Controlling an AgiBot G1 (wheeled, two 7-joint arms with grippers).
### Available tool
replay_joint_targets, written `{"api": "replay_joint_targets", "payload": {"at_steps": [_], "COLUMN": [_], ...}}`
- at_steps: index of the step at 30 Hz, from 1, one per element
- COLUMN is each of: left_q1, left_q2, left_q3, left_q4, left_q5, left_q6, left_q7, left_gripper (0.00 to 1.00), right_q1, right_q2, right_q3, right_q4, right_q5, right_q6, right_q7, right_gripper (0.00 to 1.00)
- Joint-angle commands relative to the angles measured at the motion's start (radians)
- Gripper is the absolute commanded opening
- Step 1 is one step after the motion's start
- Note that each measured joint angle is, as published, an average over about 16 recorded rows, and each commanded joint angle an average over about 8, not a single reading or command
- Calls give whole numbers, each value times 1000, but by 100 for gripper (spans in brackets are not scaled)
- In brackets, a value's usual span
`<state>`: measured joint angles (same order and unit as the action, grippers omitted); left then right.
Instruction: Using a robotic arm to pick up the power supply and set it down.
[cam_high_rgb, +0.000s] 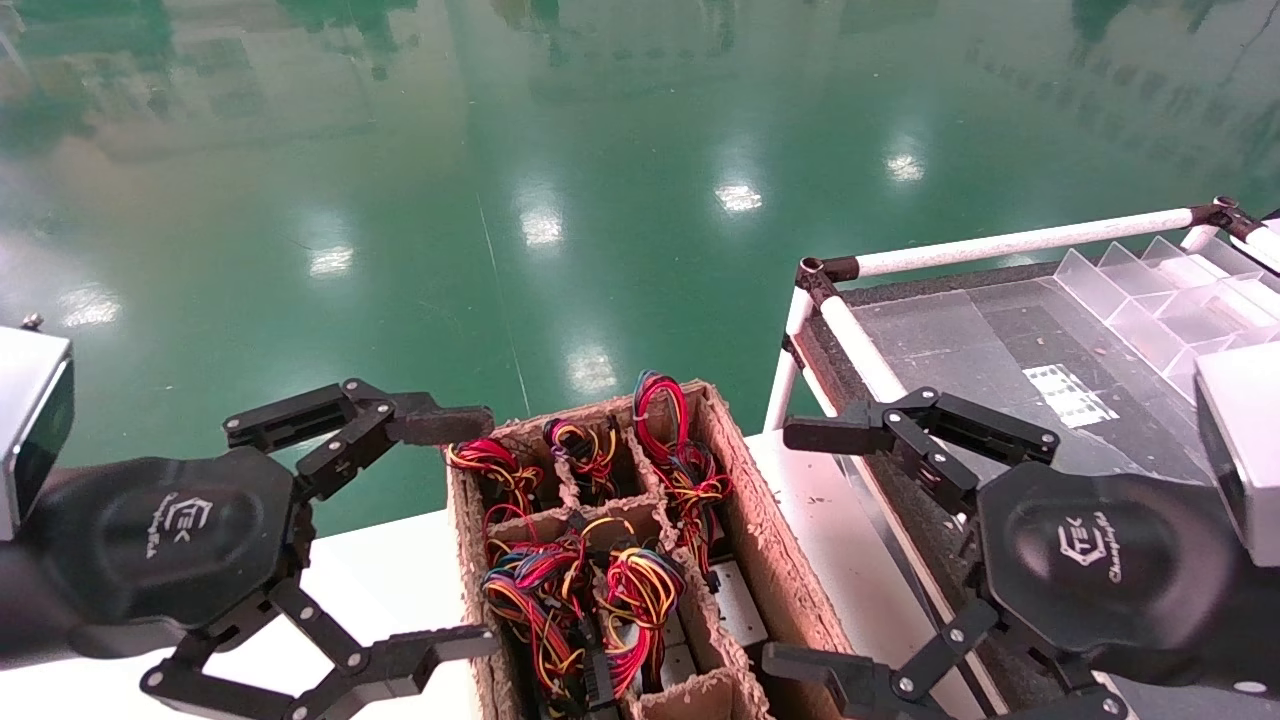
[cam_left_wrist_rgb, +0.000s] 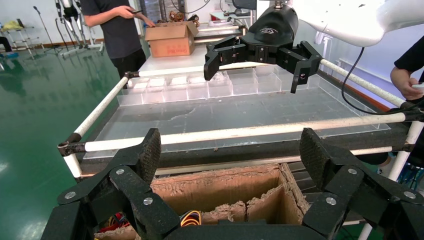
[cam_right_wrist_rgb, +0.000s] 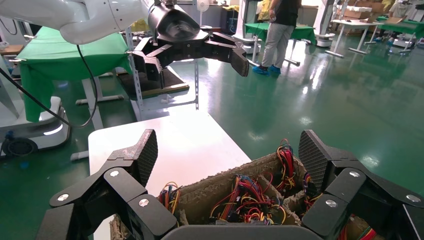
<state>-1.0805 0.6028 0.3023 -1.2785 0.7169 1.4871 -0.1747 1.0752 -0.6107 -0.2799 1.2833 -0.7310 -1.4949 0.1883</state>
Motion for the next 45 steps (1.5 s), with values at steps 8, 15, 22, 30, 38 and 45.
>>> {"api": "replay_joint_targets", "payload": {"at_steps": [8,15,22,30,38,45], "left_q1": [0,0,0,0,0,0], "left_q2": [0,0,0,0,0,0], "left_q3": [0,0,0,0,0,0], "left_q4": [0,0,0,0,0,0], "left_q5": [0,0,0,0,0,0], "left_q6": [0,0,0,0,0,0], "left_q7": [0,0,0,0,0,0], "left_gripper": [100,100,100,100,100,71], "right_q1": [0,0,0,0,0,0], "right_q2": [0,0,0,0,0,0], "right_q3": [0,0,0,0,0,0], "right_q4": [0,0,0,0,0,0], "right_q5": [0,0,0,0,0,0], "right_q6": [0,0,0,0,0,0], "right_q7": [0,0,0,0,0,0], "right_gripper": [100,100,100,100,100,100]}}
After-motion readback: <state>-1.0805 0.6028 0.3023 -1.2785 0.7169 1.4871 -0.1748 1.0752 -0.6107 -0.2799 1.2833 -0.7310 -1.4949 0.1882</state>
